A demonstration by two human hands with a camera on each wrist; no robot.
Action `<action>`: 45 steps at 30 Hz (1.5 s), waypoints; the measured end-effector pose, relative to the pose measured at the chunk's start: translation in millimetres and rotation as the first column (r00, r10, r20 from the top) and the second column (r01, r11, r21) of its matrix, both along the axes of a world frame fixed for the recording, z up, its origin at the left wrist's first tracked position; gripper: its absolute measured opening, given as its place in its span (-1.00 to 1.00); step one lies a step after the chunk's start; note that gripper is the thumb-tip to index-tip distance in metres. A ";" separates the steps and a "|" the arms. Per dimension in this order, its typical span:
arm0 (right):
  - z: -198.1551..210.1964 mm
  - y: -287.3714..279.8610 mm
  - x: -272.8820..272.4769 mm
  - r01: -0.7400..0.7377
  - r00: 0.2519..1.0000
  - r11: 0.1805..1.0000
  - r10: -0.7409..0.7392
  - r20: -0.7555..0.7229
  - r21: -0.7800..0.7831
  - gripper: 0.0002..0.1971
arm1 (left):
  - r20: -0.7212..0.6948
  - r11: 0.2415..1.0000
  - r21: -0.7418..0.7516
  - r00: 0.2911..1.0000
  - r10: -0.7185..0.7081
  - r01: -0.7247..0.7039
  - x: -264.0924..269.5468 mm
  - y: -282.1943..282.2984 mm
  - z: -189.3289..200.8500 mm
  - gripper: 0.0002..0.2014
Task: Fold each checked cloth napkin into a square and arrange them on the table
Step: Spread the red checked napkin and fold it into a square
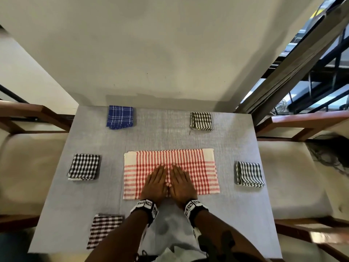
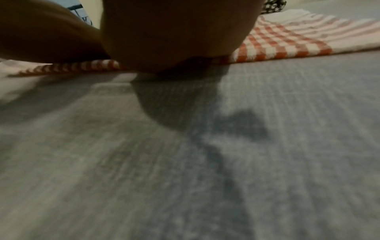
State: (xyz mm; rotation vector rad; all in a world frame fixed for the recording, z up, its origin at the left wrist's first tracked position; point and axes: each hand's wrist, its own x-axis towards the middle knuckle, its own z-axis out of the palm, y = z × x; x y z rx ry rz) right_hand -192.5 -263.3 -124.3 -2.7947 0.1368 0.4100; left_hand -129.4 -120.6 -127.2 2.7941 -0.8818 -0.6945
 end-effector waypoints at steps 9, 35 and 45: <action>-1.2 -111.7 -29.8 0.298 0.954 0.954 -0.296 0.048 -0.023 -0.30 | 0.078 0.925 -0.058 0.922 0.378 -0.374 16.4 71.2 -6.1 -0.30; -0.4 -118.2 20.7 0.346 0.935 0.938 -0.343 0.093 -0.023 -0.25 | 0.149 0.928 -0.049 0.915 0.374 -0.370 66.4 65.3 -3.3 -0.27; 14.5 -60.9 45.2 0.076 0.990 0.997 -0.079 0.119 0.033 -0.25 | 0.177 0.996 -0.037 0.981 0.084 -0.078 66.8 10.4 14.7 -0.32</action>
